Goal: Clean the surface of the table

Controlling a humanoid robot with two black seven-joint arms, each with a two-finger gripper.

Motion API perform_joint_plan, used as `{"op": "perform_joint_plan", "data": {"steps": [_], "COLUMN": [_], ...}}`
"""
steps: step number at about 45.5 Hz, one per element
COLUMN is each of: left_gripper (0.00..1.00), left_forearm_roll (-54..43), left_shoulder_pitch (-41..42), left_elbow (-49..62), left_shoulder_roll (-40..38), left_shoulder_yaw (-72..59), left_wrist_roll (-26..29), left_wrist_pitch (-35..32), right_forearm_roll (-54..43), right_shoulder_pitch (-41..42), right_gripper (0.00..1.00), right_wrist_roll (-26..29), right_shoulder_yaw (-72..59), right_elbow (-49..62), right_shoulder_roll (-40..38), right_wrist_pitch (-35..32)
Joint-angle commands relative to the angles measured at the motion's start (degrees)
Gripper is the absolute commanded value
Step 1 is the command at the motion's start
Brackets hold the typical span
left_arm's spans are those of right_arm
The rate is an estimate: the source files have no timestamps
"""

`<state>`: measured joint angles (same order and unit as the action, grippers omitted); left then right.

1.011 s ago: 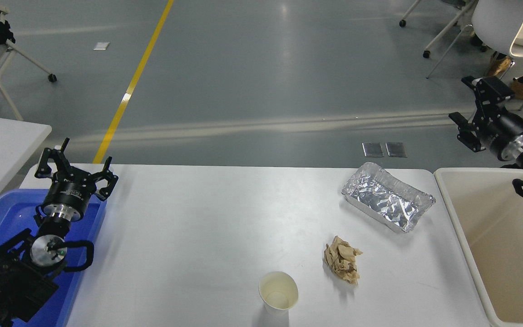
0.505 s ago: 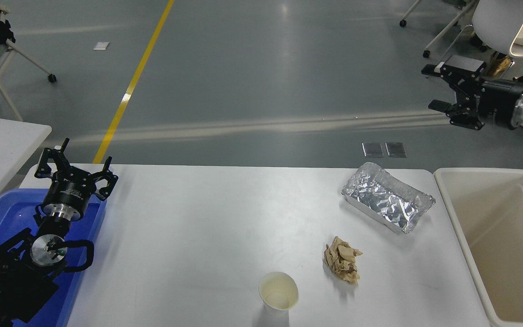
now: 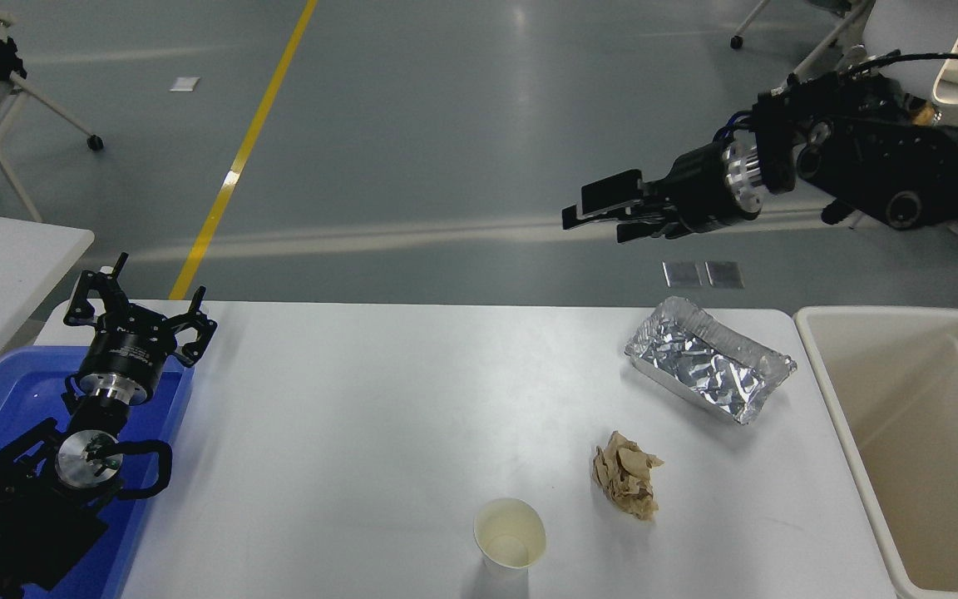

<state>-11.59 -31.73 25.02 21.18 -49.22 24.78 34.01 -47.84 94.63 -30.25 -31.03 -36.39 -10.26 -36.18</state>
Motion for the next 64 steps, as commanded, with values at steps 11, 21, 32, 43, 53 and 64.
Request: {"op": "perform_joint_plan", "data": {"steps": [11,21,32,43,53,64], "left_gripper": [1.0,1.0,1.0,1.0,1.0,1.0], "left_forearm_roll": [-0.01,-0.01,-0.01,-0.01,-0.01,-0.01], "left_shoulder_pitch": [0.0,0.0,0.0,0.0,0.0,0.0], "left_elbow": [0.02,0.02,0.02,0.02,0.02,0.02], "left_shoulder_roll": [0.0,0.0,0.0,0.0,0.0,0.0], "left_shoulder_yaw": [0.0,0.0,0.0,0.0,0.0,0.0], "left_wrist_roll": [0.0,0.0,0.0,0.0,0.0,0.0], "left_wrist_pitch": [0.01,0.01,0.01,0.01,0.01,0.01], "right_forearm_roll": [-6.21,-11.75,-16.41,-16.15,-16.5,-16.67], "right_shoulder_pitch": [4.86,6.44,6.71,4.25,-2.42,-7.44], "right_gripper": [0.98,0.98,0.99,0.99,0.99,0.98], "right_wrist_roll": [-0.07,-0.07,-0.07,-0.07,0.02,0.02], "right_shoulder_yaw": [-14.5,-14.41,-13.88,-10.9,-3.95,-1.4], "right_elbow": [-0.43,-10.09,-15.64,-18.19,-17.49,-17.84], "right_shoulder_roll": [10.26,10.26,10.26,10.26,10.26,10.26], "right_wrist_pitch": [-0.73,-2.58,-3.46,-3.55,-3.02,-2.06]}}
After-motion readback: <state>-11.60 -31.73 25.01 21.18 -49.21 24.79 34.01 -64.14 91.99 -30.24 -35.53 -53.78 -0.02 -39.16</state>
